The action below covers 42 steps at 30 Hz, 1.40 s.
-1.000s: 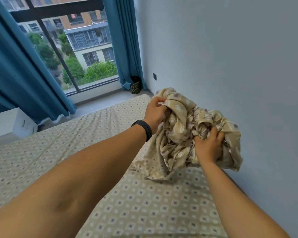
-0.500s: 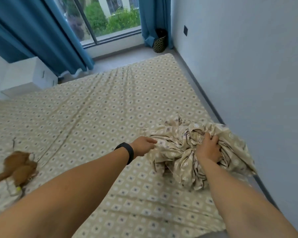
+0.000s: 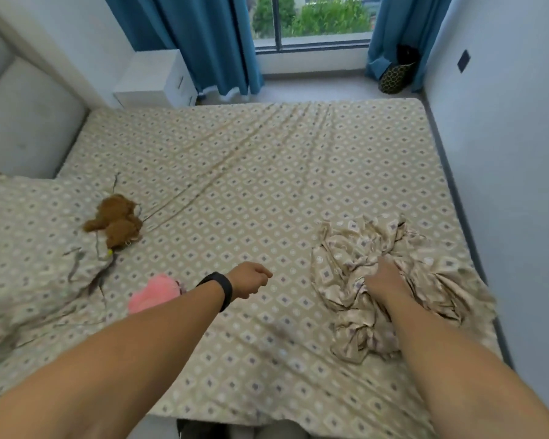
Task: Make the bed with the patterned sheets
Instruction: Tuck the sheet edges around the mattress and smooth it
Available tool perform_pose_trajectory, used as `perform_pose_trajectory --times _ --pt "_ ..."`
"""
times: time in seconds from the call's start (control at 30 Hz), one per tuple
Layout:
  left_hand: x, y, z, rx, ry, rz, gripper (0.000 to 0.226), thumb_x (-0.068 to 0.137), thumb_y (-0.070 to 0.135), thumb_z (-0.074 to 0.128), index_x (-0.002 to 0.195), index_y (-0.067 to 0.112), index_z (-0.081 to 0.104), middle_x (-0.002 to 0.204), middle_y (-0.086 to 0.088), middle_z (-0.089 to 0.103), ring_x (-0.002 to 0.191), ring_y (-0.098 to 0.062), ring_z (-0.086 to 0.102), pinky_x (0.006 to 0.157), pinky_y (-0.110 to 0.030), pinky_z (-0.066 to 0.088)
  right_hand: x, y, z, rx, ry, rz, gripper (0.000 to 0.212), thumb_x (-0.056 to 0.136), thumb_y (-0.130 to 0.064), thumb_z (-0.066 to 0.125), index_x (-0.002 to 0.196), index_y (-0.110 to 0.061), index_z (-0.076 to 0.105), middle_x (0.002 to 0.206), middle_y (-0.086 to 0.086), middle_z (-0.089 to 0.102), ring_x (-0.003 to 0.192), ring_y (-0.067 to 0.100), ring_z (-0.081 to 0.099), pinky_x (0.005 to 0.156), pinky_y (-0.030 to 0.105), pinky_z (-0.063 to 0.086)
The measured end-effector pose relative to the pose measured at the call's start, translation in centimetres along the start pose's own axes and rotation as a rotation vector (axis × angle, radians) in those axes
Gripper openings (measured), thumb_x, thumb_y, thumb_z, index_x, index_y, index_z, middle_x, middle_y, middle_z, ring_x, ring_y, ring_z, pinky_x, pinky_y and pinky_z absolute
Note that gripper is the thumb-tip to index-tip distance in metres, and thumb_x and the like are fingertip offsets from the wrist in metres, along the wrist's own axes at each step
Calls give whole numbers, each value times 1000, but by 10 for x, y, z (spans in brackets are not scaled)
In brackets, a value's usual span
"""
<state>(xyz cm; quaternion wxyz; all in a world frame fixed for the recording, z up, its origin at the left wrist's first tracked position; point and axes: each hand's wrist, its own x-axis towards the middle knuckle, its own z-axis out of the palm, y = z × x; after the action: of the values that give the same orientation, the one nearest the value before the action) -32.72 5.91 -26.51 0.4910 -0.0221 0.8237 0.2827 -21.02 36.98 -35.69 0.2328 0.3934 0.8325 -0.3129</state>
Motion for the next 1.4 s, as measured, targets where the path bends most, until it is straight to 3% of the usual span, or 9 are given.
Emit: perform_pose_trajectory --times 0.17,0.3,0.5,0.63,0.77,0.9,1.0,1.27,1.4 --pt "-34 -51 -39 -112 46 57 29 101 14 50 126 18 66 124 -2 59 106 -24 59 83 -34 48 -59 -89 45 -34 -60 -150 58 102 -25 49 156 -11 33 156 15 39 136 36 45 107 43 42" --pt "-54 -129 -78 -169 62 52 27 101 16 50 123 19 66 124 -1 60 102 -22 59 80 -31 50 -121 -171 111 -62 -161 -319 56 103 -29 48 156 -18 33 159 12 32 115 29 59 89 36 47" --pt "-72 -284 -150 -258 25 -10 26 101 22 48 121 17 65 103 0 58 87 -21 51 75 -31 46 -224 -295 232 -65 -285 -469 52 103 -32 55 152 -21 41 151 7 45 135 24 49 106 36 40" --pt "-90 -369 -207 -341 22 -83 33 96 30 53 124 17 61 97 -2 54 77 -20 46 68 -30 44 -284 -370 298 -61 -339 -512 48 102 -29 56 148 -19 47 144 6 52 122 20 56 95 29 43" --pt "-103 -419 -267 -457 127 -117 27 99 19 49 119 9 64 97 -4 58 75 -19 51 63 -27 43 -322 -439 333 -97 -392 -588 46 102 -26 54 147 -18 48 140 3 55 112 15 54 82 24 41" --pt "-117 -446 -309 -542 207 -95 28 101 20 49 120 8 64 98 -5 58 76 -20 51 60 -28 41 -336 -485 348 -175 -378 -660 44 102 -28 55 145 -19 51 138 4 57 104 14 57 79 22 44" --pt "-130 -474 -325 -616 284 -102 26 102 25 48 118 14 65 98 -3 61 78 -19 54 62 -29 44 -343 -512 362 -236 -396 -726 43 102 -33 55 142 -20 53 135 3 59 116 18 57 96 31 44" --pt "-167 -567 -342 -688 418 -200 19 103 24 47 104 22 66 106 -5 65 80 -21 58 63 -30 47 -372 -572 423 -305 -560 -827 43 102 -33 55 142 -18 54 134 5 59 109 21 60 85 29 43" --pt "-158 -606 -379 -716 480 -212 20 102 23 48 112 18 65 108 -6 65 83 -21 60 67 -31 48 -386 -598 450 -333 -569 -823 43 102 -34 55 141 -18 54 132 4 61 108 21 60 83 28 41"
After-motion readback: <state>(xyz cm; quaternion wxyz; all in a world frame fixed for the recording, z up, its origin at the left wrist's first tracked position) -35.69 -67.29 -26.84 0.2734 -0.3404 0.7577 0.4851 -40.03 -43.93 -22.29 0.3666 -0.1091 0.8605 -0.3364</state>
